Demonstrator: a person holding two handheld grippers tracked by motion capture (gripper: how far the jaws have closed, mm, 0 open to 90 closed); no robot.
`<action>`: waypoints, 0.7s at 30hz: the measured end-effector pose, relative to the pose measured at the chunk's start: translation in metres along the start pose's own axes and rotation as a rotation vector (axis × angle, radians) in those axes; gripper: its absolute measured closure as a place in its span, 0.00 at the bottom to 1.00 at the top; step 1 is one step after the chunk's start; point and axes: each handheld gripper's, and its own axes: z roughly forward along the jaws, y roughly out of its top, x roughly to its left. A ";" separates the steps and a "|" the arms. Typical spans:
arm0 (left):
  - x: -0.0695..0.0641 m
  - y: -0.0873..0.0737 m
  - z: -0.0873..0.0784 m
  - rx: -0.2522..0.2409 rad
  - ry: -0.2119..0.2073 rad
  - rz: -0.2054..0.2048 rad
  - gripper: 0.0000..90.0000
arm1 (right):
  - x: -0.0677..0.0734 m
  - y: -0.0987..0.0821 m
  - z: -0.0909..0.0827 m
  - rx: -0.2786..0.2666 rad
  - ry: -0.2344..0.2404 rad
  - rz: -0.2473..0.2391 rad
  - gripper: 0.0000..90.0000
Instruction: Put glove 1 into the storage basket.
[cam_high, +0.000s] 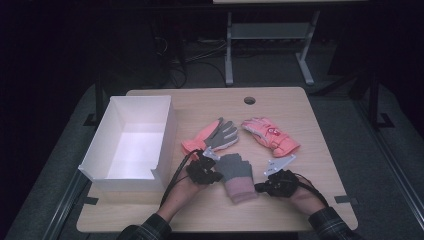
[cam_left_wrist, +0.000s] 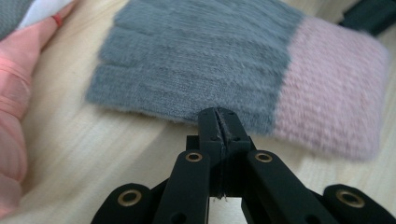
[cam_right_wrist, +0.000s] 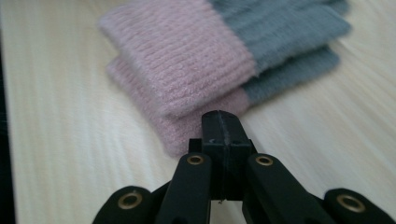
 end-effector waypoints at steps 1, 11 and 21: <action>0.001 0.001 0.000 0.003 0.003 0.006 0.99 | 0.002 0.001 0.001 -0.001 0.010 -0.007 1.00; 0.009 0.009 0.004 -0.001 -0.004 0.005 0.99 | 0.029 0.014 0.018 -0.023 0.103 -0.077 1.00; 0.012 0.021 0.009 0.004 -0.008 0.038 0.99 | 0.052 0.029 0.038 -0.034 0.136 -0.151 1.00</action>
